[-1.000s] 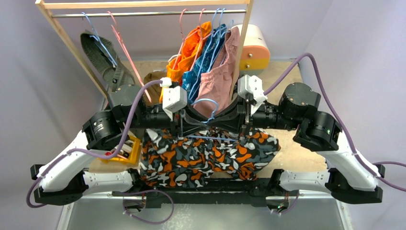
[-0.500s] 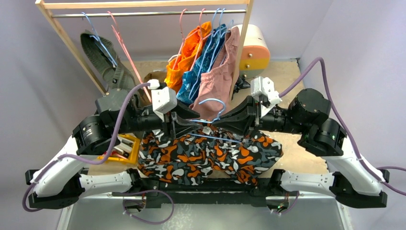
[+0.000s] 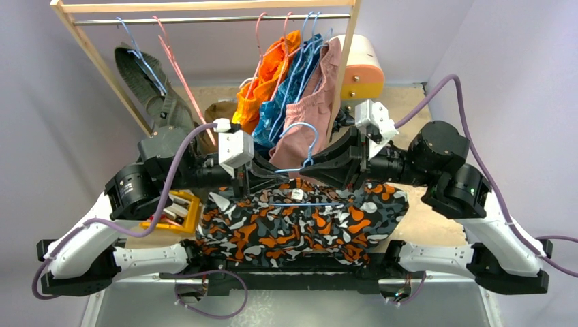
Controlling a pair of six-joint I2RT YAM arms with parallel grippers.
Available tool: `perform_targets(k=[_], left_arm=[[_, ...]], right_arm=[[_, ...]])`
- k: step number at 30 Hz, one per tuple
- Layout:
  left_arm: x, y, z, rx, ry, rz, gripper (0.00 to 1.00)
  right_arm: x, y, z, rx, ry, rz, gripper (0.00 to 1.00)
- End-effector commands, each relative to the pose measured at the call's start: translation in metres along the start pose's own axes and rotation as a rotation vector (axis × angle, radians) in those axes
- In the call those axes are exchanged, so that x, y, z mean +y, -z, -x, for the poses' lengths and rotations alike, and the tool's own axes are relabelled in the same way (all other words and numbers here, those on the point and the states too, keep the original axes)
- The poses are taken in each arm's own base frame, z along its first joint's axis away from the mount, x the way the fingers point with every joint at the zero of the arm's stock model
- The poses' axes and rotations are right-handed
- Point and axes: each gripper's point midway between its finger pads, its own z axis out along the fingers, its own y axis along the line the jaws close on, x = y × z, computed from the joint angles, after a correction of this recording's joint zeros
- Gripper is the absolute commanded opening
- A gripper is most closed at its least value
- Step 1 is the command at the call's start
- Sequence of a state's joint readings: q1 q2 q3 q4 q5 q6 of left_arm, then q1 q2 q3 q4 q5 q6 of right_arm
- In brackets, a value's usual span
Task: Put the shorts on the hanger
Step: Hang the shorts on the hanger.
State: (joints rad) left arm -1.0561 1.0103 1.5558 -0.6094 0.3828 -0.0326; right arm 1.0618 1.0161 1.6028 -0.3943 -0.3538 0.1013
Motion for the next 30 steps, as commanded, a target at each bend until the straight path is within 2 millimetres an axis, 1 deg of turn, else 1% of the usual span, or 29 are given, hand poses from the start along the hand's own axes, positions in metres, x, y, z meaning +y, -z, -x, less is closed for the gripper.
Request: perform_targets(k=[1, 6, 7, 9, 10, 11, 12, 13, 14, 15, 16, 18, 19, 20, 22, 23, 24, 25, 26, 27, 29, 30], left_arm=[[0.011, 0.000, 0.031, -0.095, -0.028, 0.053, 0.00], [0.011, -0.001, 0.033, -0.096, -0.038, 0.048, 0.00], [0.011, -0.002, 0.032, -0.094, -0.039, 0.049, 0.00], [0.013, -0.002, 0.033, -0.096, -0.041, 0.057, 0.00], [0.014, -0.001, 0.033, -0.097, -0.043, 0.067, 0.00], [0.016, 0.001, 0.034, -0.100, -0.043, 0.081, 0.00], [0.019, 0.003, 0.035, -0.104, -0.042, 0.100, 0.04], [0.021, 0.005, 0.037, -0.110, -0.040, 0.116, 0.16], [0.022, 0.009, 0.042, -0.124, -0.041, 0.132, 0.32], [0.020, 0.015, 0.053, -0.148, -0.042, 0.138, 0.43], [0.017, 0.023, 0.067, -0.172, -0.041, 0.137, 0.50], [0.003, 0.047, 0.114, -0.269, -0.061, 0.116, 0.56], [-0.004, 0.064, 0.138, -0.331, -0.076, 0.113, 0.58], [-0.012, 0.087, 0.165, -0.413, -0.098, 0.120, 0.61], [-0.016, 0.117, 0.189, -0.515, -0.125, 0.158, 0.64], [-0.017, 0.131, 0.195, -0.561, -0.134, 0.186, 0.65], [-0.015, 0.143, 0.198, -0.603, -0.134, 0.218, 0.66], [-0.014, 0.154, 0.198, -0.640, -0.133, 0.247, 0.67], [-0.013, 0.163, 0.196, -0.668, -0.130, 0.269, 0.67], [-0.011, 0.171, 0.194, -0.698, -0.117, 0.295, 0.67], [-0.010, 0.187, 0.191, -0.740, -0.097, 0.331, 0.67], [-0.008, 0.191, 0.189, -0.745, -0.093, 0.344, 0.67]], right_arm=[[0.011, -0.002, 0.019, -0.037, 0.021, 0.052, 0.22], [0.012, -0.005, 0.015, -0.020, 0.013, 0.064, 0.23], [0.012, -0.005, 0.013, -0.016, 0.012, 0.063, 0.20], [0.012, -0.005, 0.014, -0.018, 0.012, 0.064, 0.03], [0.012, -0.004, 0.015, -0.023, 0.014, 0.063, 0.00], [0.013, -0.002, 0.017, -0.032, 0.016, 0.062, 0.00], [0.013, 0.000, 0.020, -0.040, 0.017, 0.056, 0.00], [0.013, 0.002, 0.024, -0.054, 0.021, 0.049, 0.00], [0.011, 0.003, 0.026, -0.060, 0.024, 0.038, 0.00], [0.010, 0.005, 0.029, -0.069, 0.031, 0.030, 0.00], [0.010, 0.006, 0.033, -0.075, 0.036, 0.026, 0.00], [0.011, 0.006, 0.044, -0.091, 0.052, 0.028, 0.00], [0.013, 0.006, 0.053, -0.100, 0.066, 0.038, 0.00], [0.018, 0.009, 0.073, -0.129, 0.090, 0.051, 0.00], [0.030, 0.020, 0.124, -0.215, 0.147, 0.078, 0.00], [0.038, 0.030, 0.151, -0.280, 0.181, 0.094, 0.00], [0.046, 0.038, 0.170, -0.331, 0.207, 0.115, 0.00], [0.051, 0.044, 0.182, -0.370, 0.225, 0.130, 0.00], [0.053, 0.046, 0.186, -0.390, 0.235, 0.132, 0.00], [0.052, 0.045, 0.183, -0.393, 0.238, 0.133, 0.00], [0.045, 0.039, 0.165, -0.366, 0.221, 0.114, 0.00], [0.039, 0.030, 0.151, -0.327, 0.201, 0.105, 0.00]])
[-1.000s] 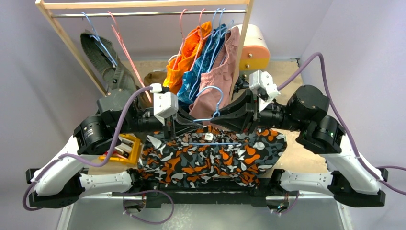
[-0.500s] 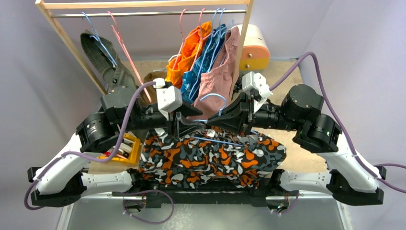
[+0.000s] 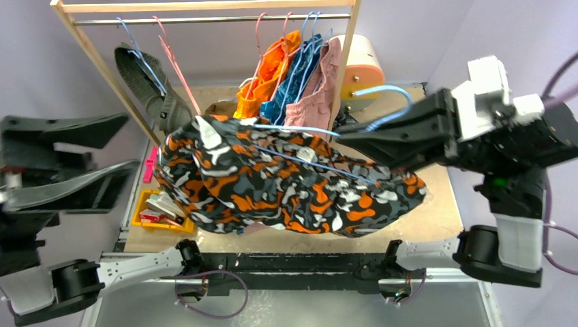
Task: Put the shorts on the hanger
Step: Hang the shorts on the hanger.
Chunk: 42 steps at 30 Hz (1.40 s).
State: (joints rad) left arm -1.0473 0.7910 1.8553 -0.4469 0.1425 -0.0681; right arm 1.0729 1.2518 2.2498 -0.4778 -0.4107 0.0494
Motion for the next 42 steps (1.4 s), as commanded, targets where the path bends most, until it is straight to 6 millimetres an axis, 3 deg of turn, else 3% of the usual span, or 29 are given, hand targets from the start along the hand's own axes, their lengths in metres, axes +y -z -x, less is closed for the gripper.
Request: perform_targets(k=[1, 3, 5, 6, 9, 11, 13, 17, 18, 21, 23, 25, 29, 31, 37, 39, 42], left_arm=[[0.022, 0.006, 0.008, -0.075, 0.022, 0.135, 0.67], [0.023, 0.008, 0.011, -0.079, 0.019, 0.142, 0.67], [0.024, 0.007, 0.012, -0.073, 0.013, 0.143, 0.67], [0.024, 0.006, 0.011, -0.066, 0.011, 0.144, 0.67], [0.025, 0.000, 0.002, -0.037, 0.008, 0.143, 0.67], [0.025, -0.004, -0.009, -0.015, 0.012, 0.140, 0.67], [0.025, -0.006, -0.019, 0.007, 0.015, 0.141, 0.67], [0.026, -0.009, -0.032, 0.045, 0.012, 0.138, 0.67], [0.026, -0.010, -0.033, 0.048, 0.010, 0.138, 0.67], [0.028, -0.014, -0.032, 0.038, 0.007, 0.144, 0.67], [0.028, -0.017, -0.033, 0.033, 0.015, 0.144, 0.67], [0.026, -0.019, -0.037, 0.032, 0.028, 0.137, 0.67], [0.025, -0.020, -0.044, 0.052, 0.033, 0.131, 0.67], [0.025, -0.021, -0.043, 0.065, 0.029, 0.129, 0.67], [0.025, -0.019, -0.046, 0.085, 0.021, 0.125, 0.67], [0.024, -0.021, -0.057, 0.120, 0.023, 0.118, 0.67], [0.016, -0.027, -0.090, 0.232, 0.025, 0.064, 0.65]], right_arm=[[0.001, 0.003, -0.017, 0.009, 0.011, 0.006, 0.00], [-0.004, 0.001, -0.035, 0.063, -0.010, -0.017, 0.00], [-0.008, 0.002, -0.030, 0.069, -0.002, -0.040, 0.00], [-0.005, 0.008, -0.001, 0.015, 0.025, -0.044, 0.00], [0.013, 0.025, 0.057, -0.122, 0.075, 0.005, 0.00], [0.020, 0.032, 0.068, -0.169, 0.093, 0.027, 0.00], [0.015, 0.034, 0.052, -0.145, 0.086, -0.004, 0.00], [-0.004, 0.020, -0.005, 0.013, 0.038, -0.061, 0.00], [0.001, 0.019, -0.001, 0.003, 0.038, -0.035, 0.00], [0.036, 0.034, 0.065, -0.164, 0.073, 0.112, 0.00], [0.048, 0.042, 0.087, -0.230, 0.098, 0.156, 0.00], [0.037, 0.038, 0.070, -0.199, 0.101, 0.109, 0.00], [0.000, 0.023, -0.008, 0.008, 0.061, -0.042, 0.00], [-0.007, 0.021, -0.031, 0.058, 0.040, -0.069, 0.00], [-0.017, 0.027, -0.051, 0.105, 0.023, -0.132, 0.00], [-0.016, 0.027, -0.054, 0.115, 0.019, -0.130, 0.00], [-0.015, 0.027, -0.057, 0.123, 0.013, -0.123, 0.00]])
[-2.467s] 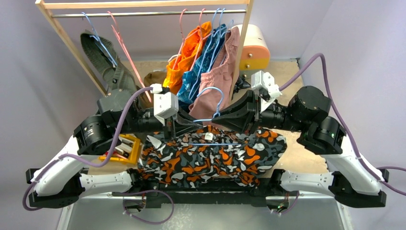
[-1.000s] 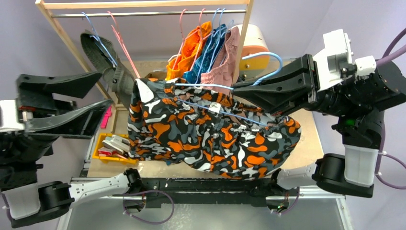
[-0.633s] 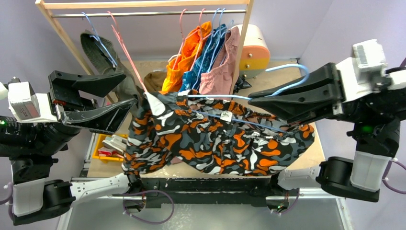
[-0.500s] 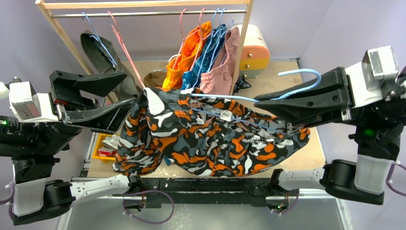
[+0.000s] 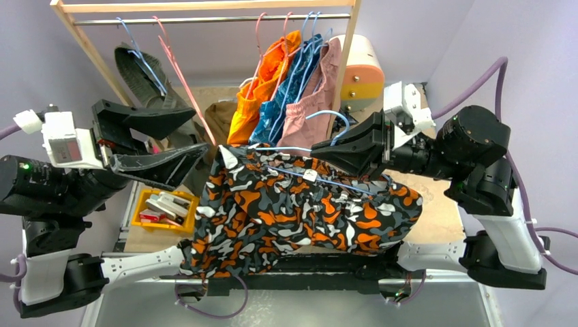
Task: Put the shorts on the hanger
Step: Place the hanger at the clothesline.
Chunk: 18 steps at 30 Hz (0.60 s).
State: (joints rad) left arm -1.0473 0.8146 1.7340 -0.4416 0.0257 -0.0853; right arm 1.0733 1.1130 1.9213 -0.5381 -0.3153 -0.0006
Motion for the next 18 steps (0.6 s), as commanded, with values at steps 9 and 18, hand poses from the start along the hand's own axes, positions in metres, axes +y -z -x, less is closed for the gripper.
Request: perform_targets(k=[9, 18], left_arm=[[-0.020, -0.024, -0.099, 0.365, -0.058, -0.168, 0.59], [-0.016, -0.027, -0.115, 0.411, -0.121, -0.177, 0.54]], right_arm=[[0.000, 0.019, 0.027, -0.090, 0.037, -0.036, 0.00], [0.002, 0.018, 0.022, -0.080, 0.027, -0.025, 0.00]])
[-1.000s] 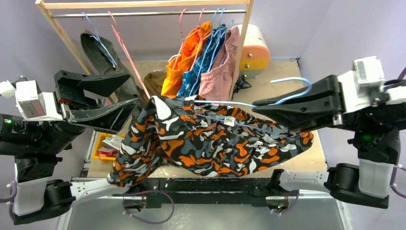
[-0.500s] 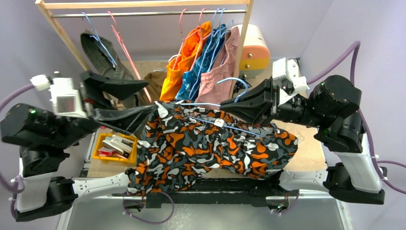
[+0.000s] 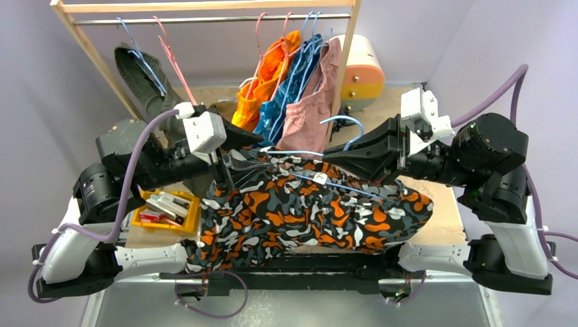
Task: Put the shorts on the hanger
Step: Place the hanger at the clothesline.
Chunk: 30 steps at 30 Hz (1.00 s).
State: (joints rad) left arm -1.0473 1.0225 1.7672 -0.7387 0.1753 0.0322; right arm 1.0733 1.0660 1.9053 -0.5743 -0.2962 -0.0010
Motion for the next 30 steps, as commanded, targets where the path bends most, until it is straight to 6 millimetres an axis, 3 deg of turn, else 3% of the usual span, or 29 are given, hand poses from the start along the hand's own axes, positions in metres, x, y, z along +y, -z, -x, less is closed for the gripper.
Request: perform_targets(k=[1, 3, 10, 15, 17, 19, 22, 26, 30], left_arm=[[-0.001, 0.012, 0.016, -0.051, -0.061, -0.008, 0.52], [-0.002, 0.010, 0.014, -0.045, -0.061, -0.017, 0.48], [-0.010, -0.002, 0.016, -0.063, -0.045, -0.072, 0.17], [-0.016, -0.011, 0.021, -0.097, -0.030, -0.106, 0.09], [-0.015, -0.009, 0.024, -0.103, -0.030, -0.098, 0.14], [-0.011, -0.002, 0.030, -0.122, -0.032, -0.074, 0.38], [-0.008, 0.012, 0.050, -0.191, -0.033, -0.042, 0.56], [-0.013, 0.018, 0.071, -0.272, -0.018, -0.060, 0.60], [-0.007, 0.015, 0.072, -0.283, -0.010, -0.030, 0.61]], right_arm=[[0.000, 0.001, 0.022, -0.085, 0.026, -0.004, 0.00], [0.000, -0.001, 0.021, -0.084, 0.024, 0.001, 0.00], [0.001, -0.006, 0.019, -0.090, 0.021, 0.013, 0.00], [0.000, -0.009, 0.016, -0.085, 0.017, 0.011, 0.00], [-0.001, -0.008, 0.015, -0.080, 0.016, 0.004, 0.00], [-0.003, -0.006, 0.016, -0.077, 0.015, -0.007, 0.00], [-0.004, -0.003, 0.012, -0.063, 0.009, -0.018, 0.00], [-0.003, -0.004, 0.008, -0.052, -0.007, -0.017, 0.00], [-0.013, -0.001, 0.009, -0.032, -0.007, -0.076, 0.00]])
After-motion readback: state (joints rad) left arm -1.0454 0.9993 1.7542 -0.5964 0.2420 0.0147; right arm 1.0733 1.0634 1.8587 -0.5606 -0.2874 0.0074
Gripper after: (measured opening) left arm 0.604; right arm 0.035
